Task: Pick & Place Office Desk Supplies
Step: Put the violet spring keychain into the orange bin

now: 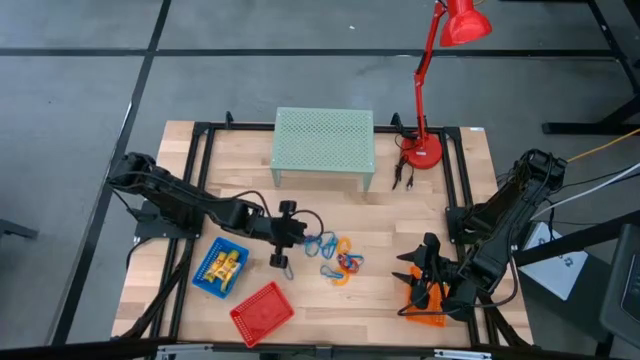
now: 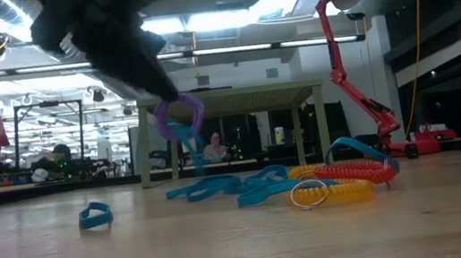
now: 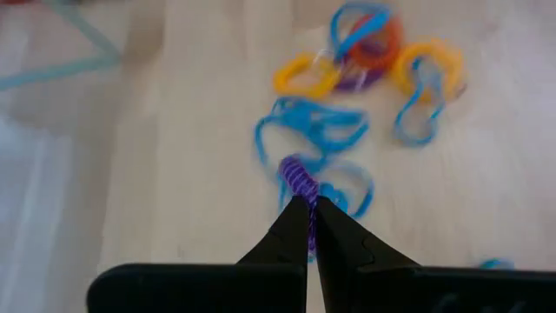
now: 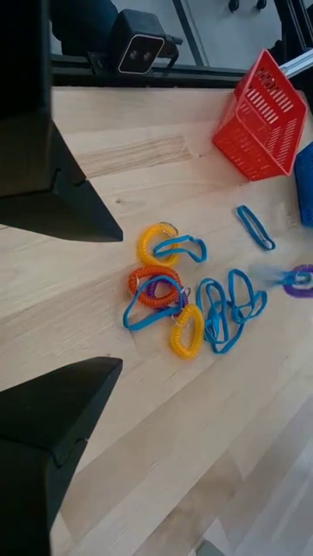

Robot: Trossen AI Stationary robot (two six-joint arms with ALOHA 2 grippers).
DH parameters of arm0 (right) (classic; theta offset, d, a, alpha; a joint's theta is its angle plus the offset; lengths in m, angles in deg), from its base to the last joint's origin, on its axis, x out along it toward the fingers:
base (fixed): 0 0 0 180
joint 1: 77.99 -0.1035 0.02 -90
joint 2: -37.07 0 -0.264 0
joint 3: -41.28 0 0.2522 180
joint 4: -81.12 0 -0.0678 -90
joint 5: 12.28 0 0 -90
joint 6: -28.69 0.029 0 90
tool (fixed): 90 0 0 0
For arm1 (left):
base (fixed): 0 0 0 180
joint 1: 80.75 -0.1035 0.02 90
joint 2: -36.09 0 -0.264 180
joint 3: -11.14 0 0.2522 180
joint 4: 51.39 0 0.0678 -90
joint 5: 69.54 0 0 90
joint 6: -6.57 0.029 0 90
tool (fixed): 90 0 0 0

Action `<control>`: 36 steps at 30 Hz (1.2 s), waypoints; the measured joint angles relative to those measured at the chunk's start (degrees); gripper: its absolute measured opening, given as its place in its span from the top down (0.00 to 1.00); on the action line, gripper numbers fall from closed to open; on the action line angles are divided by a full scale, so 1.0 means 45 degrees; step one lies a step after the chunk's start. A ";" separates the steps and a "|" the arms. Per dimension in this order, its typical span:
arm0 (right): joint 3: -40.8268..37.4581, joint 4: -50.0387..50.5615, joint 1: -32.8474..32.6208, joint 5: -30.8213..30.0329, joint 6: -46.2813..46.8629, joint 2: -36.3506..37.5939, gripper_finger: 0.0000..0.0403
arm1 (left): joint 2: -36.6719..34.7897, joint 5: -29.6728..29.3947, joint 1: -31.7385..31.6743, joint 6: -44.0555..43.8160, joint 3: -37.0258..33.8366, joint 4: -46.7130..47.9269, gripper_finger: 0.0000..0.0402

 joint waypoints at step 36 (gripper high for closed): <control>0.0000 -0.0005 0.0000 0.0102 -0.0073 -0.0005 0.43 | 0.0410 0.2252 -0.0462 -0.0071 0.0557 0.0410 0.99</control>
